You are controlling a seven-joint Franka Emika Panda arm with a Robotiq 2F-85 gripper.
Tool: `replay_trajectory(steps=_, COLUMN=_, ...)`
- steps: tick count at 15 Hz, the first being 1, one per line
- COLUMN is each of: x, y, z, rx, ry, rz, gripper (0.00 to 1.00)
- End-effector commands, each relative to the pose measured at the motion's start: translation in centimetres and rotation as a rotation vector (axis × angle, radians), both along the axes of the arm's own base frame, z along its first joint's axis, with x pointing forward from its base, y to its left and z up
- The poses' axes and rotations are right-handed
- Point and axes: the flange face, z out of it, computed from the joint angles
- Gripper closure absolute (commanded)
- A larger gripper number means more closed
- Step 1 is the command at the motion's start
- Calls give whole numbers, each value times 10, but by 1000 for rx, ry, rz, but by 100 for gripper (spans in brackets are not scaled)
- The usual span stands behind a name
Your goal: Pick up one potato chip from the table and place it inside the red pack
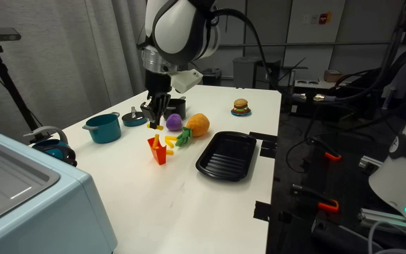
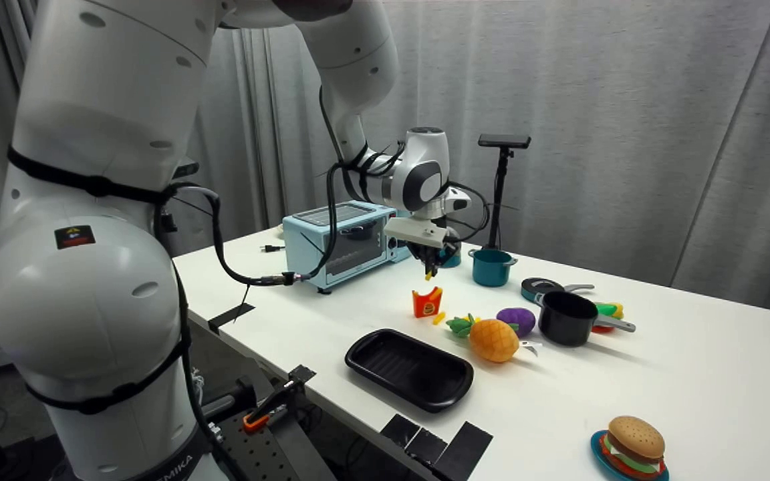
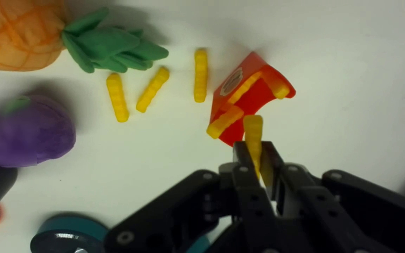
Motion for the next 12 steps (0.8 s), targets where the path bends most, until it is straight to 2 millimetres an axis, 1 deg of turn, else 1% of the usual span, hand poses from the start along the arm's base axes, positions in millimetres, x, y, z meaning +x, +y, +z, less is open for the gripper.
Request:
replay_trajectory(steps=1, x=-13, y=5, z=-1, rx=12, ry=-36, rz=26, gripper=97)
replay_trajectory(steps=8, x=-19, y=18, z=-13, rx=16, ry=-78, rz=40, gripper=97)
replay_trajectory(steps=12, x=-15, y=17, z=-23, rx=3, ry=-104, rz=47, gripper=97)
